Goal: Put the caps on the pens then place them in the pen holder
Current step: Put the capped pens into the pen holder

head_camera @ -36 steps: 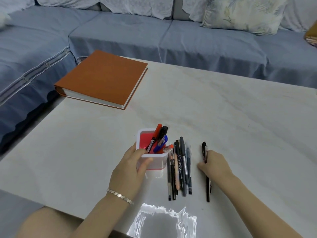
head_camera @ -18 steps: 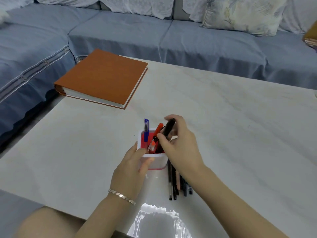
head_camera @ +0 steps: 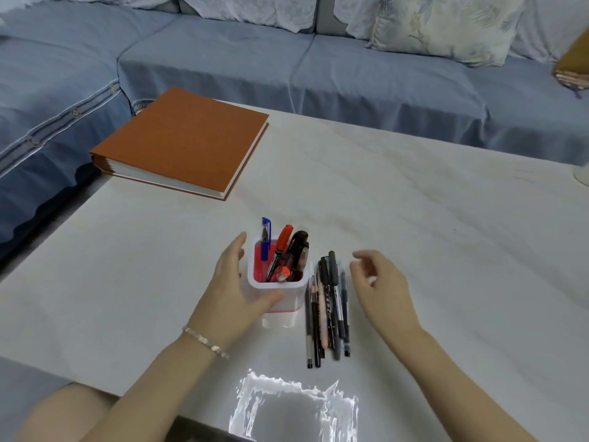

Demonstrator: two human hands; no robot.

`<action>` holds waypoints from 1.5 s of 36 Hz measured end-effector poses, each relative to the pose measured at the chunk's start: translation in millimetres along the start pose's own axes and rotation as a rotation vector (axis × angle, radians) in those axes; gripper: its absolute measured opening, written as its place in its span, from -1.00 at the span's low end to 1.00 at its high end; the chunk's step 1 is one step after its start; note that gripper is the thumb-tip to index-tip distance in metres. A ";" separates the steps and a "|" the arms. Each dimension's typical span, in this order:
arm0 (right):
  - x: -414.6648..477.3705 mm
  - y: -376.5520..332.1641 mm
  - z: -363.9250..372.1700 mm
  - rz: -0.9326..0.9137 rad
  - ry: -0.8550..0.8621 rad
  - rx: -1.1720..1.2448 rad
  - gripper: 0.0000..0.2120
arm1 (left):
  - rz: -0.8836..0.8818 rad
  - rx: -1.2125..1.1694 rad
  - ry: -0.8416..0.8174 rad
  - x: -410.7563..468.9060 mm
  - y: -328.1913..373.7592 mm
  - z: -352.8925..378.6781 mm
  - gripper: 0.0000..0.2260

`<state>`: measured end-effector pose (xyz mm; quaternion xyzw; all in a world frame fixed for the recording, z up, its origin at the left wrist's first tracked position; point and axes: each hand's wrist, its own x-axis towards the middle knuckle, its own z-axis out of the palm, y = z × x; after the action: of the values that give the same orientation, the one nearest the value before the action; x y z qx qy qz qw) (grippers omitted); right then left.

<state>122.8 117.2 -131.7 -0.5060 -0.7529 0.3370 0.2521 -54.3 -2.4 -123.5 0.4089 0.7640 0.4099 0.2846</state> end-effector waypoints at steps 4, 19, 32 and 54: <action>6.1 22.3 6.2 0.324 -0.266 -0.222 -0.54 | -0.009 -0.032 -0.055 12.7 4.0 -0.5 -0.02; 26.9 22.2 23.5 0.452 -0.380 -0.098 -0.55 | 0.079 -0.034 -0.046 21.7 5.2 15.9 -0.14; 15.4 -51.4 -55.2 0.087 0.040 0.707 -0.85 | 0.123 -0.079 -0.044 24.6 -9.1 18.6 -0.20; -3.5 -33.5 21.7 -0.550 0.192 0.016 -0.72 | 0.161 -0.092 0.015 24.2 -12.2 21.2 -0.22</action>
<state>88.6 99.7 -120.3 -0.3103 -0.8318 0.2126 0.4082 -54.9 22.7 -147.1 0.4522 0.7114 0.4692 0.2633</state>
